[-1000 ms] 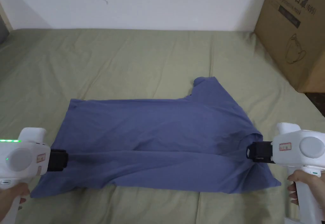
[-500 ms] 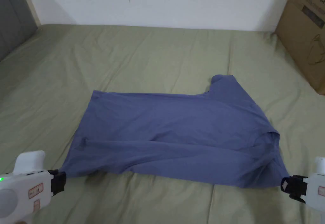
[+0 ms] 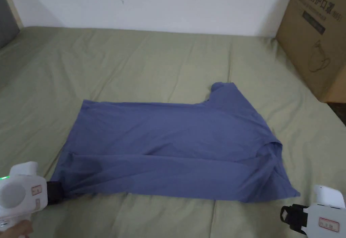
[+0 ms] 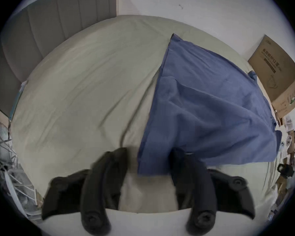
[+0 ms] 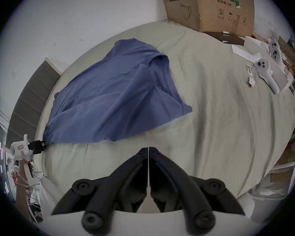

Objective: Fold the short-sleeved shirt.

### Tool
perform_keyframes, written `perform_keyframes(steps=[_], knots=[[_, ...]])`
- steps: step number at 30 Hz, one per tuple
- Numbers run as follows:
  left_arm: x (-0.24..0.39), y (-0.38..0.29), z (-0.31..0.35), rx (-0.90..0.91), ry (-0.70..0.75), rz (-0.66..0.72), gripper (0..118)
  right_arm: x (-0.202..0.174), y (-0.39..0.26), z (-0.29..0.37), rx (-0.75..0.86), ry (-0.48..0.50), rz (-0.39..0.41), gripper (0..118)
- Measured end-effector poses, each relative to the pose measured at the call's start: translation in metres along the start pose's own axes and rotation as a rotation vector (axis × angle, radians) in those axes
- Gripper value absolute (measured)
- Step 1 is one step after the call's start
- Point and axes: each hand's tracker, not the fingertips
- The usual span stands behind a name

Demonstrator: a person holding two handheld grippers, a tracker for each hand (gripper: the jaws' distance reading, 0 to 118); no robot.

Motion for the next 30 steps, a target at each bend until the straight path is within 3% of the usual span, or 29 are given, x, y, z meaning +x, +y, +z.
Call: perform_keyframes(steps=[1, 4, 5, 7, 8, 12, 13, 15, 16, 18, 19, 21, 27, 30], knots=[[0.003, 0.002, 0.005, 0.013, -0.001, -0.020, 3, 0.000, 0.002, 0.000, 0.002, 0.005, 0.003, 2], [0.012, 0.002, 0.008, 0.001, 0.007, -0.074, 3, -0.003, 0.011, -0.002, 0.037, -0.010, 0.032, 14], [0.014, 0.001, 0.008, 0.003, 0.007, -0.090, 3, -0.003, 0.017, -0.005, 0.046, -0.025, 0.032, 27], [0.011, 0.001, 0.009, 0.002, 0.007, -0.088, 3, 0.004, 0.030, -0.015, 0.047, -0.033, 0.023, 91], [0.010, 0.002, 0.011, 0.002, 0.002, -0.075, 3, 0.006, 0.037, -0.020, 0.077, -0.035, -0.005, 93], [0.007, 0.005, 0.014, 0.000, -0.007, -0.092, 3, 0.016, 0.058, -0.054, 0.025, -0.068, -0.041, 92], [0.008, 0.005, 0.014, -0.004, -0.007, -0.100, 3, 0.017, 0.059, -0.067, -0.023, -0.116, -0.021, 85], [0.008, 0.006, 0.014, -0.007, -0.006, -0.105, 3, 0.010, 0.056, -0.080, -0.067, -0.213, 0.044, 45], [0.009, 0.006, 0.014, -0.008, -0.007, -0.104, 3, 0.003, 0.053, -0.077, -0.030, -0.193, 0.077, 41], [0.010, 0.007, 0.016, -0.005, -0.001, -0.114, 3, -0.005, 0.055, -0.065, -0.038, -0.177, 0.142, 14], [0.011, 0.008, 0.018, -0.003, 0.002, -0.124, 3, -0.007, 0.056, -0.062, -0.038, -0.138, 0.139, 12], [0.012, 0.009, 0.025, 0.015, 0.011, -0.148, 3, -0.014, 0.057, -0.052, -0.039, -0.173, 0.163, 12], [0.006, 0.014, 0.053, 0.063, -0.019, -0.153, 3, -0.004, 0.060, -0.011, 0.038, -0.109, 0.056, 11], [0.006, 0.009, 0.067, 0.063, 0.022, -0.222, 3, 0.000, 0.053, 0.016, 0.053, -0.107, 0.074, 11]])
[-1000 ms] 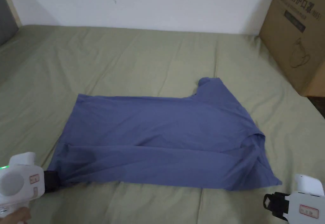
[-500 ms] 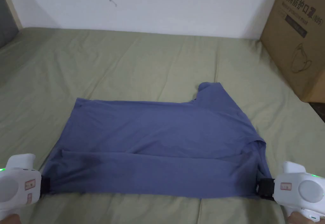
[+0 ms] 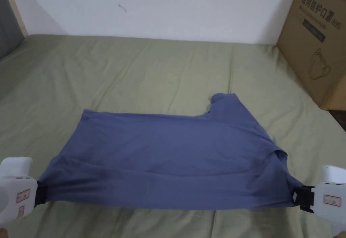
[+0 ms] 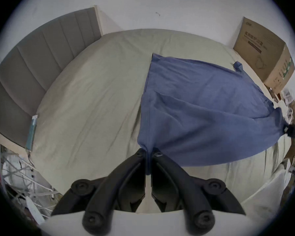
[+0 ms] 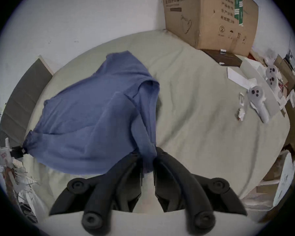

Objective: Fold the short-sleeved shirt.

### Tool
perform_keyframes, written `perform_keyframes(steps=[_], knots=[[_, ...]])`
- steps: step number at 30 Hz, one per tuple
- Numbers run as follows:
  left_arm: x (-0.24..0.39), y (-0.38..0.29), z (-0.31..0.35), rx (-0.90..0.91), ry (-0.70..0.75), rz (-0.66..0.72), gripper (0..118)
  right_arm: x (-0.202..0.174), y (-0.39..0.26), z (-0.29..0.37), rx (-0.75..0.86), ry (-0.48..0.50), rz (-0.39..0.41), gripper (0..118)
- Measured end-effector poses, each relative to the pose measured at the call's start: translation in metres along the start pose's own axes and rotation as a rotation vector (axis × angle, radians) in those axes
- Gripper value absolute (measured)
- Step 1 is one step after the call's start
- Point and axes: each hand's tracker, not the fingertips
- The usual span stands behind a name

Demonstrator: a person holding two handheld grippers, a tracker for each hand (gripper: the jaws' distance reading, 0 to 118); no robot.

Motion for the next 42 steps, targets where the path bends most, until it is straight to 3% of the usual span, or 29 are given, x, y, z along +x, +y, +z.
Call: perform_keyframes(steps=[5, 8, 10, 13, 14, 15, 16, 17, 19, 20, 24, 25, 26, 27, 28, 34, 39, 42], knots=[[-0.009, -0.036, 0.018, -0.035, -0.025, -0.008, 3, 0.019, -0.039, 0.029, -0.022, 0.000, -0.024, 11], [-0.009, -0.066, 0.011, -0.112, -0.011, -0.025, 3, 0.032, -0.077, 0.022, -0.122, 0.000, -0.087, 11], [-0.008, -0.083, 0.004, -0.154, 0.009, -0.030, 3, 0.035, -0.100, 0.014, -0.166, -0.008, -0.084, 11], [-0.005, -0.095, 0.002, -0.144, 0.000, -0.041, 3, 0.036, -0.116, 0.011, -0.167, 0.002, -0.121, 12], [-0.005, -0.095, 0.001, -0.134, -0.003, -0.041, 4, 0.034, -0.114, 0.013, -0.164, -0.001, -0.125, 15], [-0.005, -0.092, 0.002, -0.136, 0.000, -0.039, 8, 0.033, -0.111, 0.015, -0.162, -0.012, -0.125, 26], [-0.004, -0.088, 0.004, -0.147, 0.007, -0.043, 27, 0.033, -0.108, 0.018, -0.150, -0.040, -0.116, 46], [-0.002, -0.085, 0.006, -0.148, 0.044, -0.063, 53, 0.032, -0.104, 0.022, -0.137, -0.057, -0.102, 59], [0.000, -0.080, 0.012, -0.128, 0.066, -0.096, 104, 0.031, -0.092, 0.034, -0.097, -0.067, -0.092, 62], [0.002, -0.075, 0.019, -0.099, 0.048, -0.086, 105, 0.029, -0.084, 0.040, -0.076, -0.061, -0.094, 62], [0.014, -0.051, 0.034, -0.013, -0.080, -0.042, 98, 0.019, -0.052, 0.050, 0.009, -0.006, -0.078, 62], [0.019, -0.046, 0.036, 0.011, -0.103, -0.038, 80, 0.015, -0.044, 0.049, 0.032, 0.013, -0.061, 58], [0.026, -0.040, 0.037, 0.037, -0.125, -0.047, 54, 0.011, -0.037, 0.048, 0.049, 0.024, -0.036, 43], [0.031, -0.037, 0.035, 0.049, -0.137, -0.060, 24, 0.006, -0.032, 0.045, 0.052, 0.027, -0.017, 17], [0.038, -0.033, 0.030, 0.043, -0.133, -0.063, 0, 0.001, -0.028, 0.039, 0.050, 0.028, -0.007, 2], [0.065, -0.019, -0.003, 0.004, -0.131, -0.078, 0, -0.010, -0.012, -0.012, -0.031, 0.037, -0.036, 0], [0.071, 0.006, -0.016, -0.003, -0.139, -0.082, 0, -0.015, 0.045, -0.035, 0.039, 0.061, -0.023, 2], [0.074, 0.020, -0.022, 0.004, -0.139, -0.082, 0, -0.016, 0.094, -0.068, 0.017, 0.022, 0.030, 59]])
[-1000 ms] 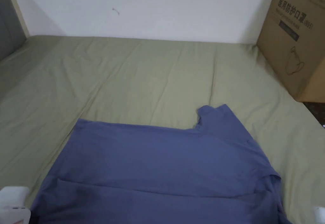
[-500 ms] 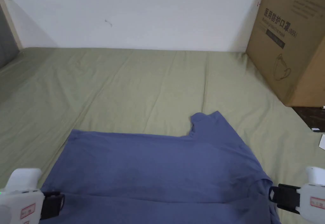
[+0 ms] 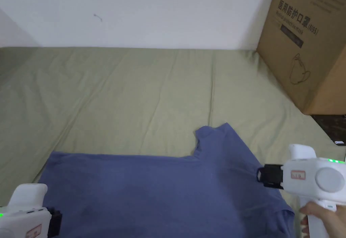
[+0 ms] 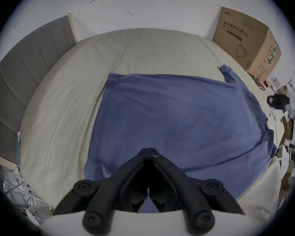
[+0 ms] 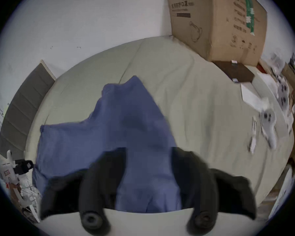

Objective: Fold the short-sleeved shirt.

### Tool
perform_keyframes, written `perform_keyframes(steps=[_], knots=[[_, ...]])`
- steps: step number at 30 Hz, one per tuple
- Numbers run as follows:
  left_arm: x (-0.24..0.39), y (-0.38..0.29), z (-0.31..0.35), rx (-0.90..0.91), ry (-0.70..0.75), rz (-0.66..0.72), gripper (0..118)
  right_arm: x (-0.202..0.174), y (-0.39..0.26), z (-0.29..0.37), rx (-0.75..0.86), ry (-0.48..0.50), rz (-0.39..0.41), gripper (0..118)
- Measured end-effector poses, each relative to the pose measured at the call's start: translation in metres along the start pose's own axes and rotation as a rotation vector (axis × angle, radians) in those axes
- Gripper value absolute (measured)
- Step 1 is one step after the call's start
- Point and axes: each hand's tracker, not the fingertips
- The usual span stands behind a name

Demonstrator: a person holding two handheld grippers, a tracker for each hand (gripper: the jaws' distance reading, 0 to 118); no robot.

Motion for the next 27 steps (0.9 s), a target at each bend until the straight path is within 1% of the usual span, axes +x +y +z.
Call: perform_keyframes(steps=[1, 4, 6, 10, 11, 12, 13, 14, 15, 16, 17, 18, 22, 26, 27], knots=[[0.001, 0.004, -0.003, 0.002, 0.000, -0.003, 0, 0.002, 0.015, -0.013, -0.004, 0.005, 0.003, 69], [0.002, 0.011, -0.015, -0.011, 0.014, -0.006, 0, 0.006, 0.052, -0.053, -0.053, -0.002, -0.020, 69], [0.003, 0.014, -0.024, -0.033, 0.024, -0.011, 0, 0.007, 0.065, -0.078, -0.071, 0.022, -0.001, 69], [0.004, 0.016, -0.037, -0.067, 0.053, -0.022, 0, 0.007, 0.065, -0.128, -0.195, -0.040, 0.100, 68], [0.004, 0.017, -0.039, -0.066, 0.062, -0.026, 0, 0.009, 0.061, -0.139, -0.243, -0.042, 0.089, 68], [0.002, 0.018, -0.040, -0.067, 0.063, -0.027, 0, 0.007, 0.054, -0.138, -0.221, -0.019, 0.074, 67], [0.000, 0.019, -0.041, -0.072, 0.060, -0.020, 0, 0.005, 0.054, -0.130, -0.184, -0.023, 0.066, 62], [-0.002, 0.020, -0.042, -0.074, 0.056, -0.011, 0, 0.001, 0.055, -0.123, -0.180, -0.028, 0.050, 46], [-0.004, 0.021, -0.042, -0.074, 0.053, -0.003, 0, -0.003, 0.055, -0.117, -0.159, -0.032, 0.073, 18], [-0.004, 0.022, -0.041, -0.075, 0.056, 0.002, 0, -0.006, 0.056, -0.115, -0.133, -0.059, 0.137, 0], [-0.004, 0.023, -0.040, -0.070, 0.061, 0.001, 0, -0.008, 0.055, -0.113, -0.141, -0.033, 0.143, 0], [-0.007, 0.024, -0.039, -0.064, 0.066, -0.002, 0, -0.011, 0.056, -0.113, -0.145, -0.064, 0.139, 0], [-0.016, 0.026, -0.035, -0.051, 0.063, 0.024, 0, -0.013, 0.061, -0.099, -0.133, -0.055, 0.089, 0], [-0.030, 0.039, -0.040, -0.013, 0.027, 0.104, 0, -0.016, 0.062, -0.078, -0.101, -0.039, 0.106, 0], [-0.035, 0.045, -0.043, 0.005, 0.009, 0.127, 0, -0.016, 0.063, -0.075, -0.097, -0.012, 0.104, 0]])
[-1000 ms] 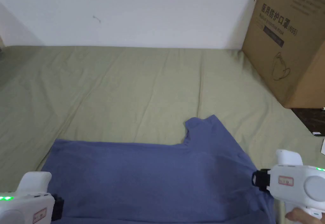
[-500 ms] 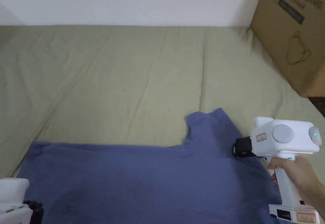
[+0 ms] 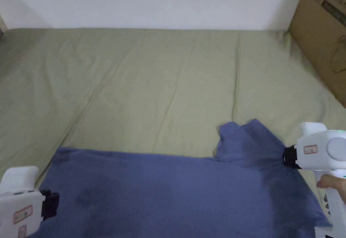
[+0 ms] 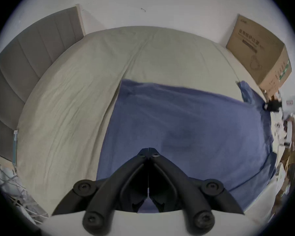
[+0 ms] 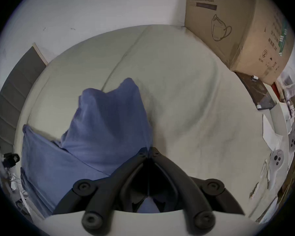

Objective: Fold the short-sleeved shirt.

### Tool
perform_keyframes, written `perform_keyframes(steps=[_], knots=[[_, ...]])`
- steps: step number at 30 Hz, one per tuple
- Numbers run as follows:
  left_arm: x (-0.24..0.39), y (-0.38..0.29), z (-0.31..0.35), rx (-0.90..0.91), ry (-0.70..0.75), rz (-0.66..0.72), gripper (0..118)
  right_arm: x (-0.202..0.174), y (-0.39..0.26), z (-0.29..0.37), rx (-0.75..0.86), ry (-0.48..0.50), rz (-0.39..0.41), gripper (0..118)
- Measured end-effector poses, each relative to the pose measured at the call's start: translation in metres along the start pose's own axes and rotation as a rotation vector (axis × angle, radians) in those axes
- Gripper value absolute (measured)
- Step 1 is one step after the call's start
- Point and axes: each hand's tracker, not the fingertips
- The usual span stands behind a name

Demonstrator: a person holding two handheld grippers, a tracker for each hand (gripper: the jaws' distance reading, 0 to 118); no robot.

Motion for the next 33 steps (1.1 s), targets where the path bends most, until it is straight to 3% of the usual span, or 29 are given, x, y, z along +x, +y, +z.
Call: perform_keyframes(steps=[2, 3, 4, 5, 7, 13, 17, 18, 20, 21, 22, 24, 26, 33], knots=[[-0.009, 0.019, -0.012, 0.007, -0.022, 0.044, 6, -0.001, -0.002, 0.002, -0.001, 0.020, 0.001, 0], [-0.012, 0.030, -0.019, 0.008, -0.004, 0.066, 22, -0.004, -0.003, 0.001, -0.003, -0.001, 0.014, 0], [-0.014, 0.042, -0.026, 0.000, 0.020, 0.069, 55, -0.005, -0.003, 0.001, -0.004, -0.013, 0.024, 0], [-0.016, 0.055, -0.035, -0.003, 0.035, 0.056, 76, -0.002, -0.004, -0.002, -0.007, -0.007, 0.021, 0], [-0.021, 0.075, -0.051, 0.023, 0.054, 0.039, 100, -0.002, -0.005, -0.002, -0.010, 0.004, 0.007, 0], [-0.025, 0.110, -0.108, -0.031, 0.097, -0.021, 99, 0.004, -0.005, -0.006, -0.011, 0.019, 0.006, 0], [-0.028, 0.104, -0.136, -0.103, 0.051, 0.056, 77, 0.001, -0.007, -0.005, -0.012, 0.013, 0.018, 0], [-0.027, 0.104, -0.130, -0.069, 0.064, 0.025, 63, 0.000, -0.007, -0.005, -0.012, 0.012, 0.022, 0], [-0.023, 0.110, -0.114, -0.072, 0.091, -0.062, 0, -0.002, -0.008, 0.001, 0.002, 0.012, 0.032, 0], [-0.021, 0.112, -0.107, -0.060, 0.115, -0.099, 0, -0.002, -0.007, 0.003, 0.002, 0.020, 0.038, 0], [-0.021, 0.111, -0.100, -0.052, 0.039, -0.059, 0, -0.003, -0.007, 0.007, 0.008, 0.024, 0.039, 0], [-0.020, 0.110, -0.085, -0.036, 0.075, -0.076, 0, -0.006, -0.007, 0.019, 0.022, 0.022, 0.038, 0], [-0.019, 0.107, -0.065, -0.029, -0.007, -0.041, 0, -0.005, -0.008, 0.034, 0.046, 0.034, 0.035, 0], [-0.034, 0.083, 0.016, 0.060, 0.001, -0.034, 0, -0.005, -0.030, 0.101, 0.116, 0.037, 0.055, 0]])
